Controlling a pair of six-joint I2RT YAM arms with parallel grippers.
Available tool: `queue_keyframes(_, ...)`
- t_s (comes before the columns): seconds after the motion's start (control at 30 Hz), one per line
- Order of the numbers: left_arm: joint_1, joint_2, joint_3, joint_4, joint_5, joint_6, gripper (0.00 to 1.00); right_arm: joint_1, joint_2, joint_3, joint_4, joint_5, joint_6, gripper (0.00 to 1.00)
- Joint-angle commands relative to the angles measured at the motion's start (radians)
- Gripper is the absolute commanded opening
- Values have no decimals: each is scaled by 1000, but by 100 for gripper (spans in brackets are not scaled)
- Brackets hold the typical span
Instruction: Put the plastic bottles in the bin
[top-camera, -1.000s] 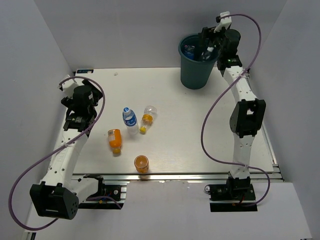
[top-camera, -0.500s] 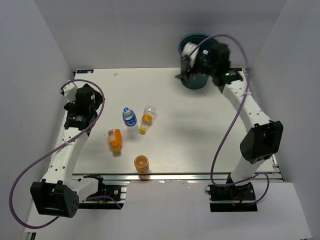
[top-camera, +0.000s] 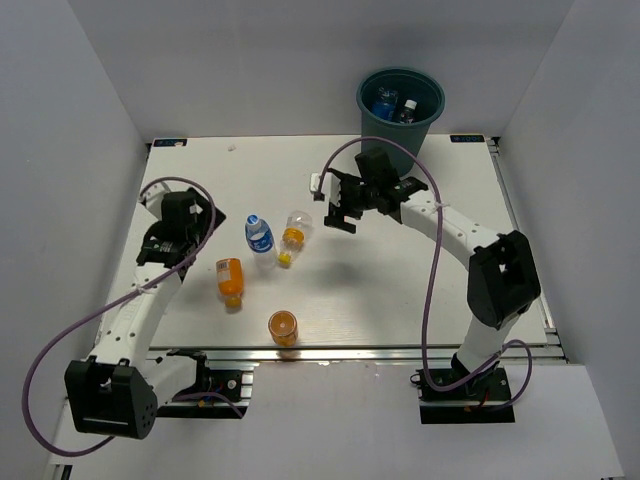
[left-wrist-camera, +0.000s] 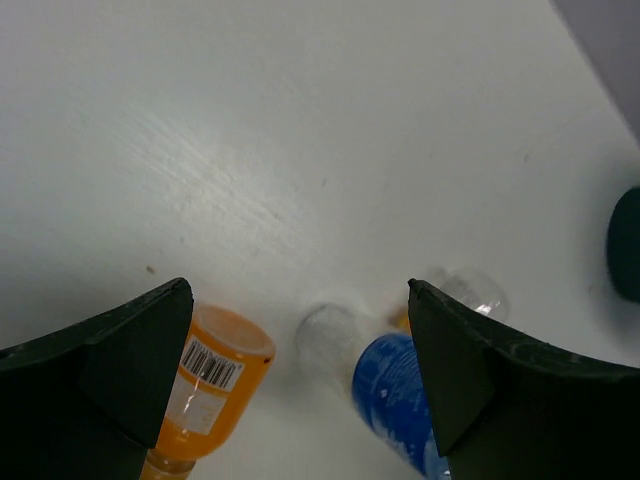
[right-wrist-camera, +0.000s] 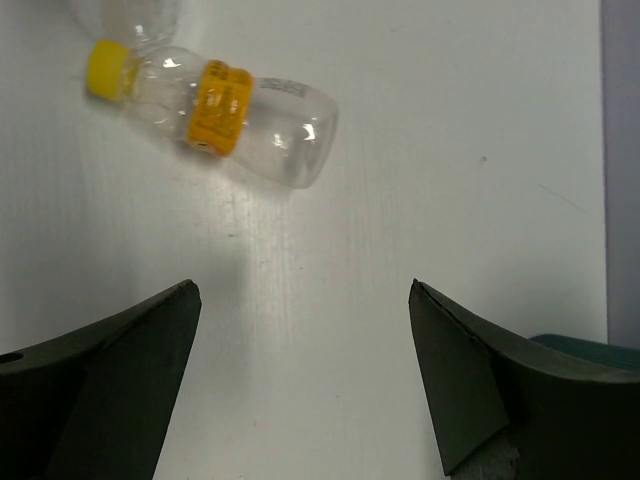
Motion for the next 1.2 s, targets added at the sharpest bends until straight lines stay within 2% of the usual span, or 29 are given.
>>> queue_keyframes(0.0,-22,24,-100,-7,180,-14,98,3,-61,-45,156,73,73,89)
queue_keyframes(0.07,-60,37,-143,-16,189,-13,98,0,-75,-95,195,104,99,89)
queue_keyframes(0.23,-107,50,-198,-93,87,-39,98,-17,-130,-167,275,155,175,89)
queue_keyframes(0.4,-120,59,-267,-45,111,-48,98,-57,-205,-270,348,152,232,89)
queue_keyframes(0.67,-120,127,-304,-28,76,-71,98,-123,-230,-233,351,64,389,89)
queue_keyframes(0.77,-120,122,-297,-45,36,-79,88,-141,-252,-241,350,38,415,89)
queue_keyframes(0.8,-122,119,-283,-54,25,-79,79,-147,-259,-241,348,29,418,89)
queue_keyframes(0.83,-120,106,-274,-68,-4,-82,62,-147,-264,-241,348,20,432,89)
queue_keyframes(0.93,-120,48,-226,-125,-76,-93,40,-149,-279,-230,327,-32,450,89)
queue_keyframes(1.07,-122,-72,-120,-266,-207,-112,34,-149,-327,-240,330,-80,484,89)
queue_keyframes(1.17,-120,-187,-37,-275,-220,-100,34,-147,-362,-236,304,-137,496,89)
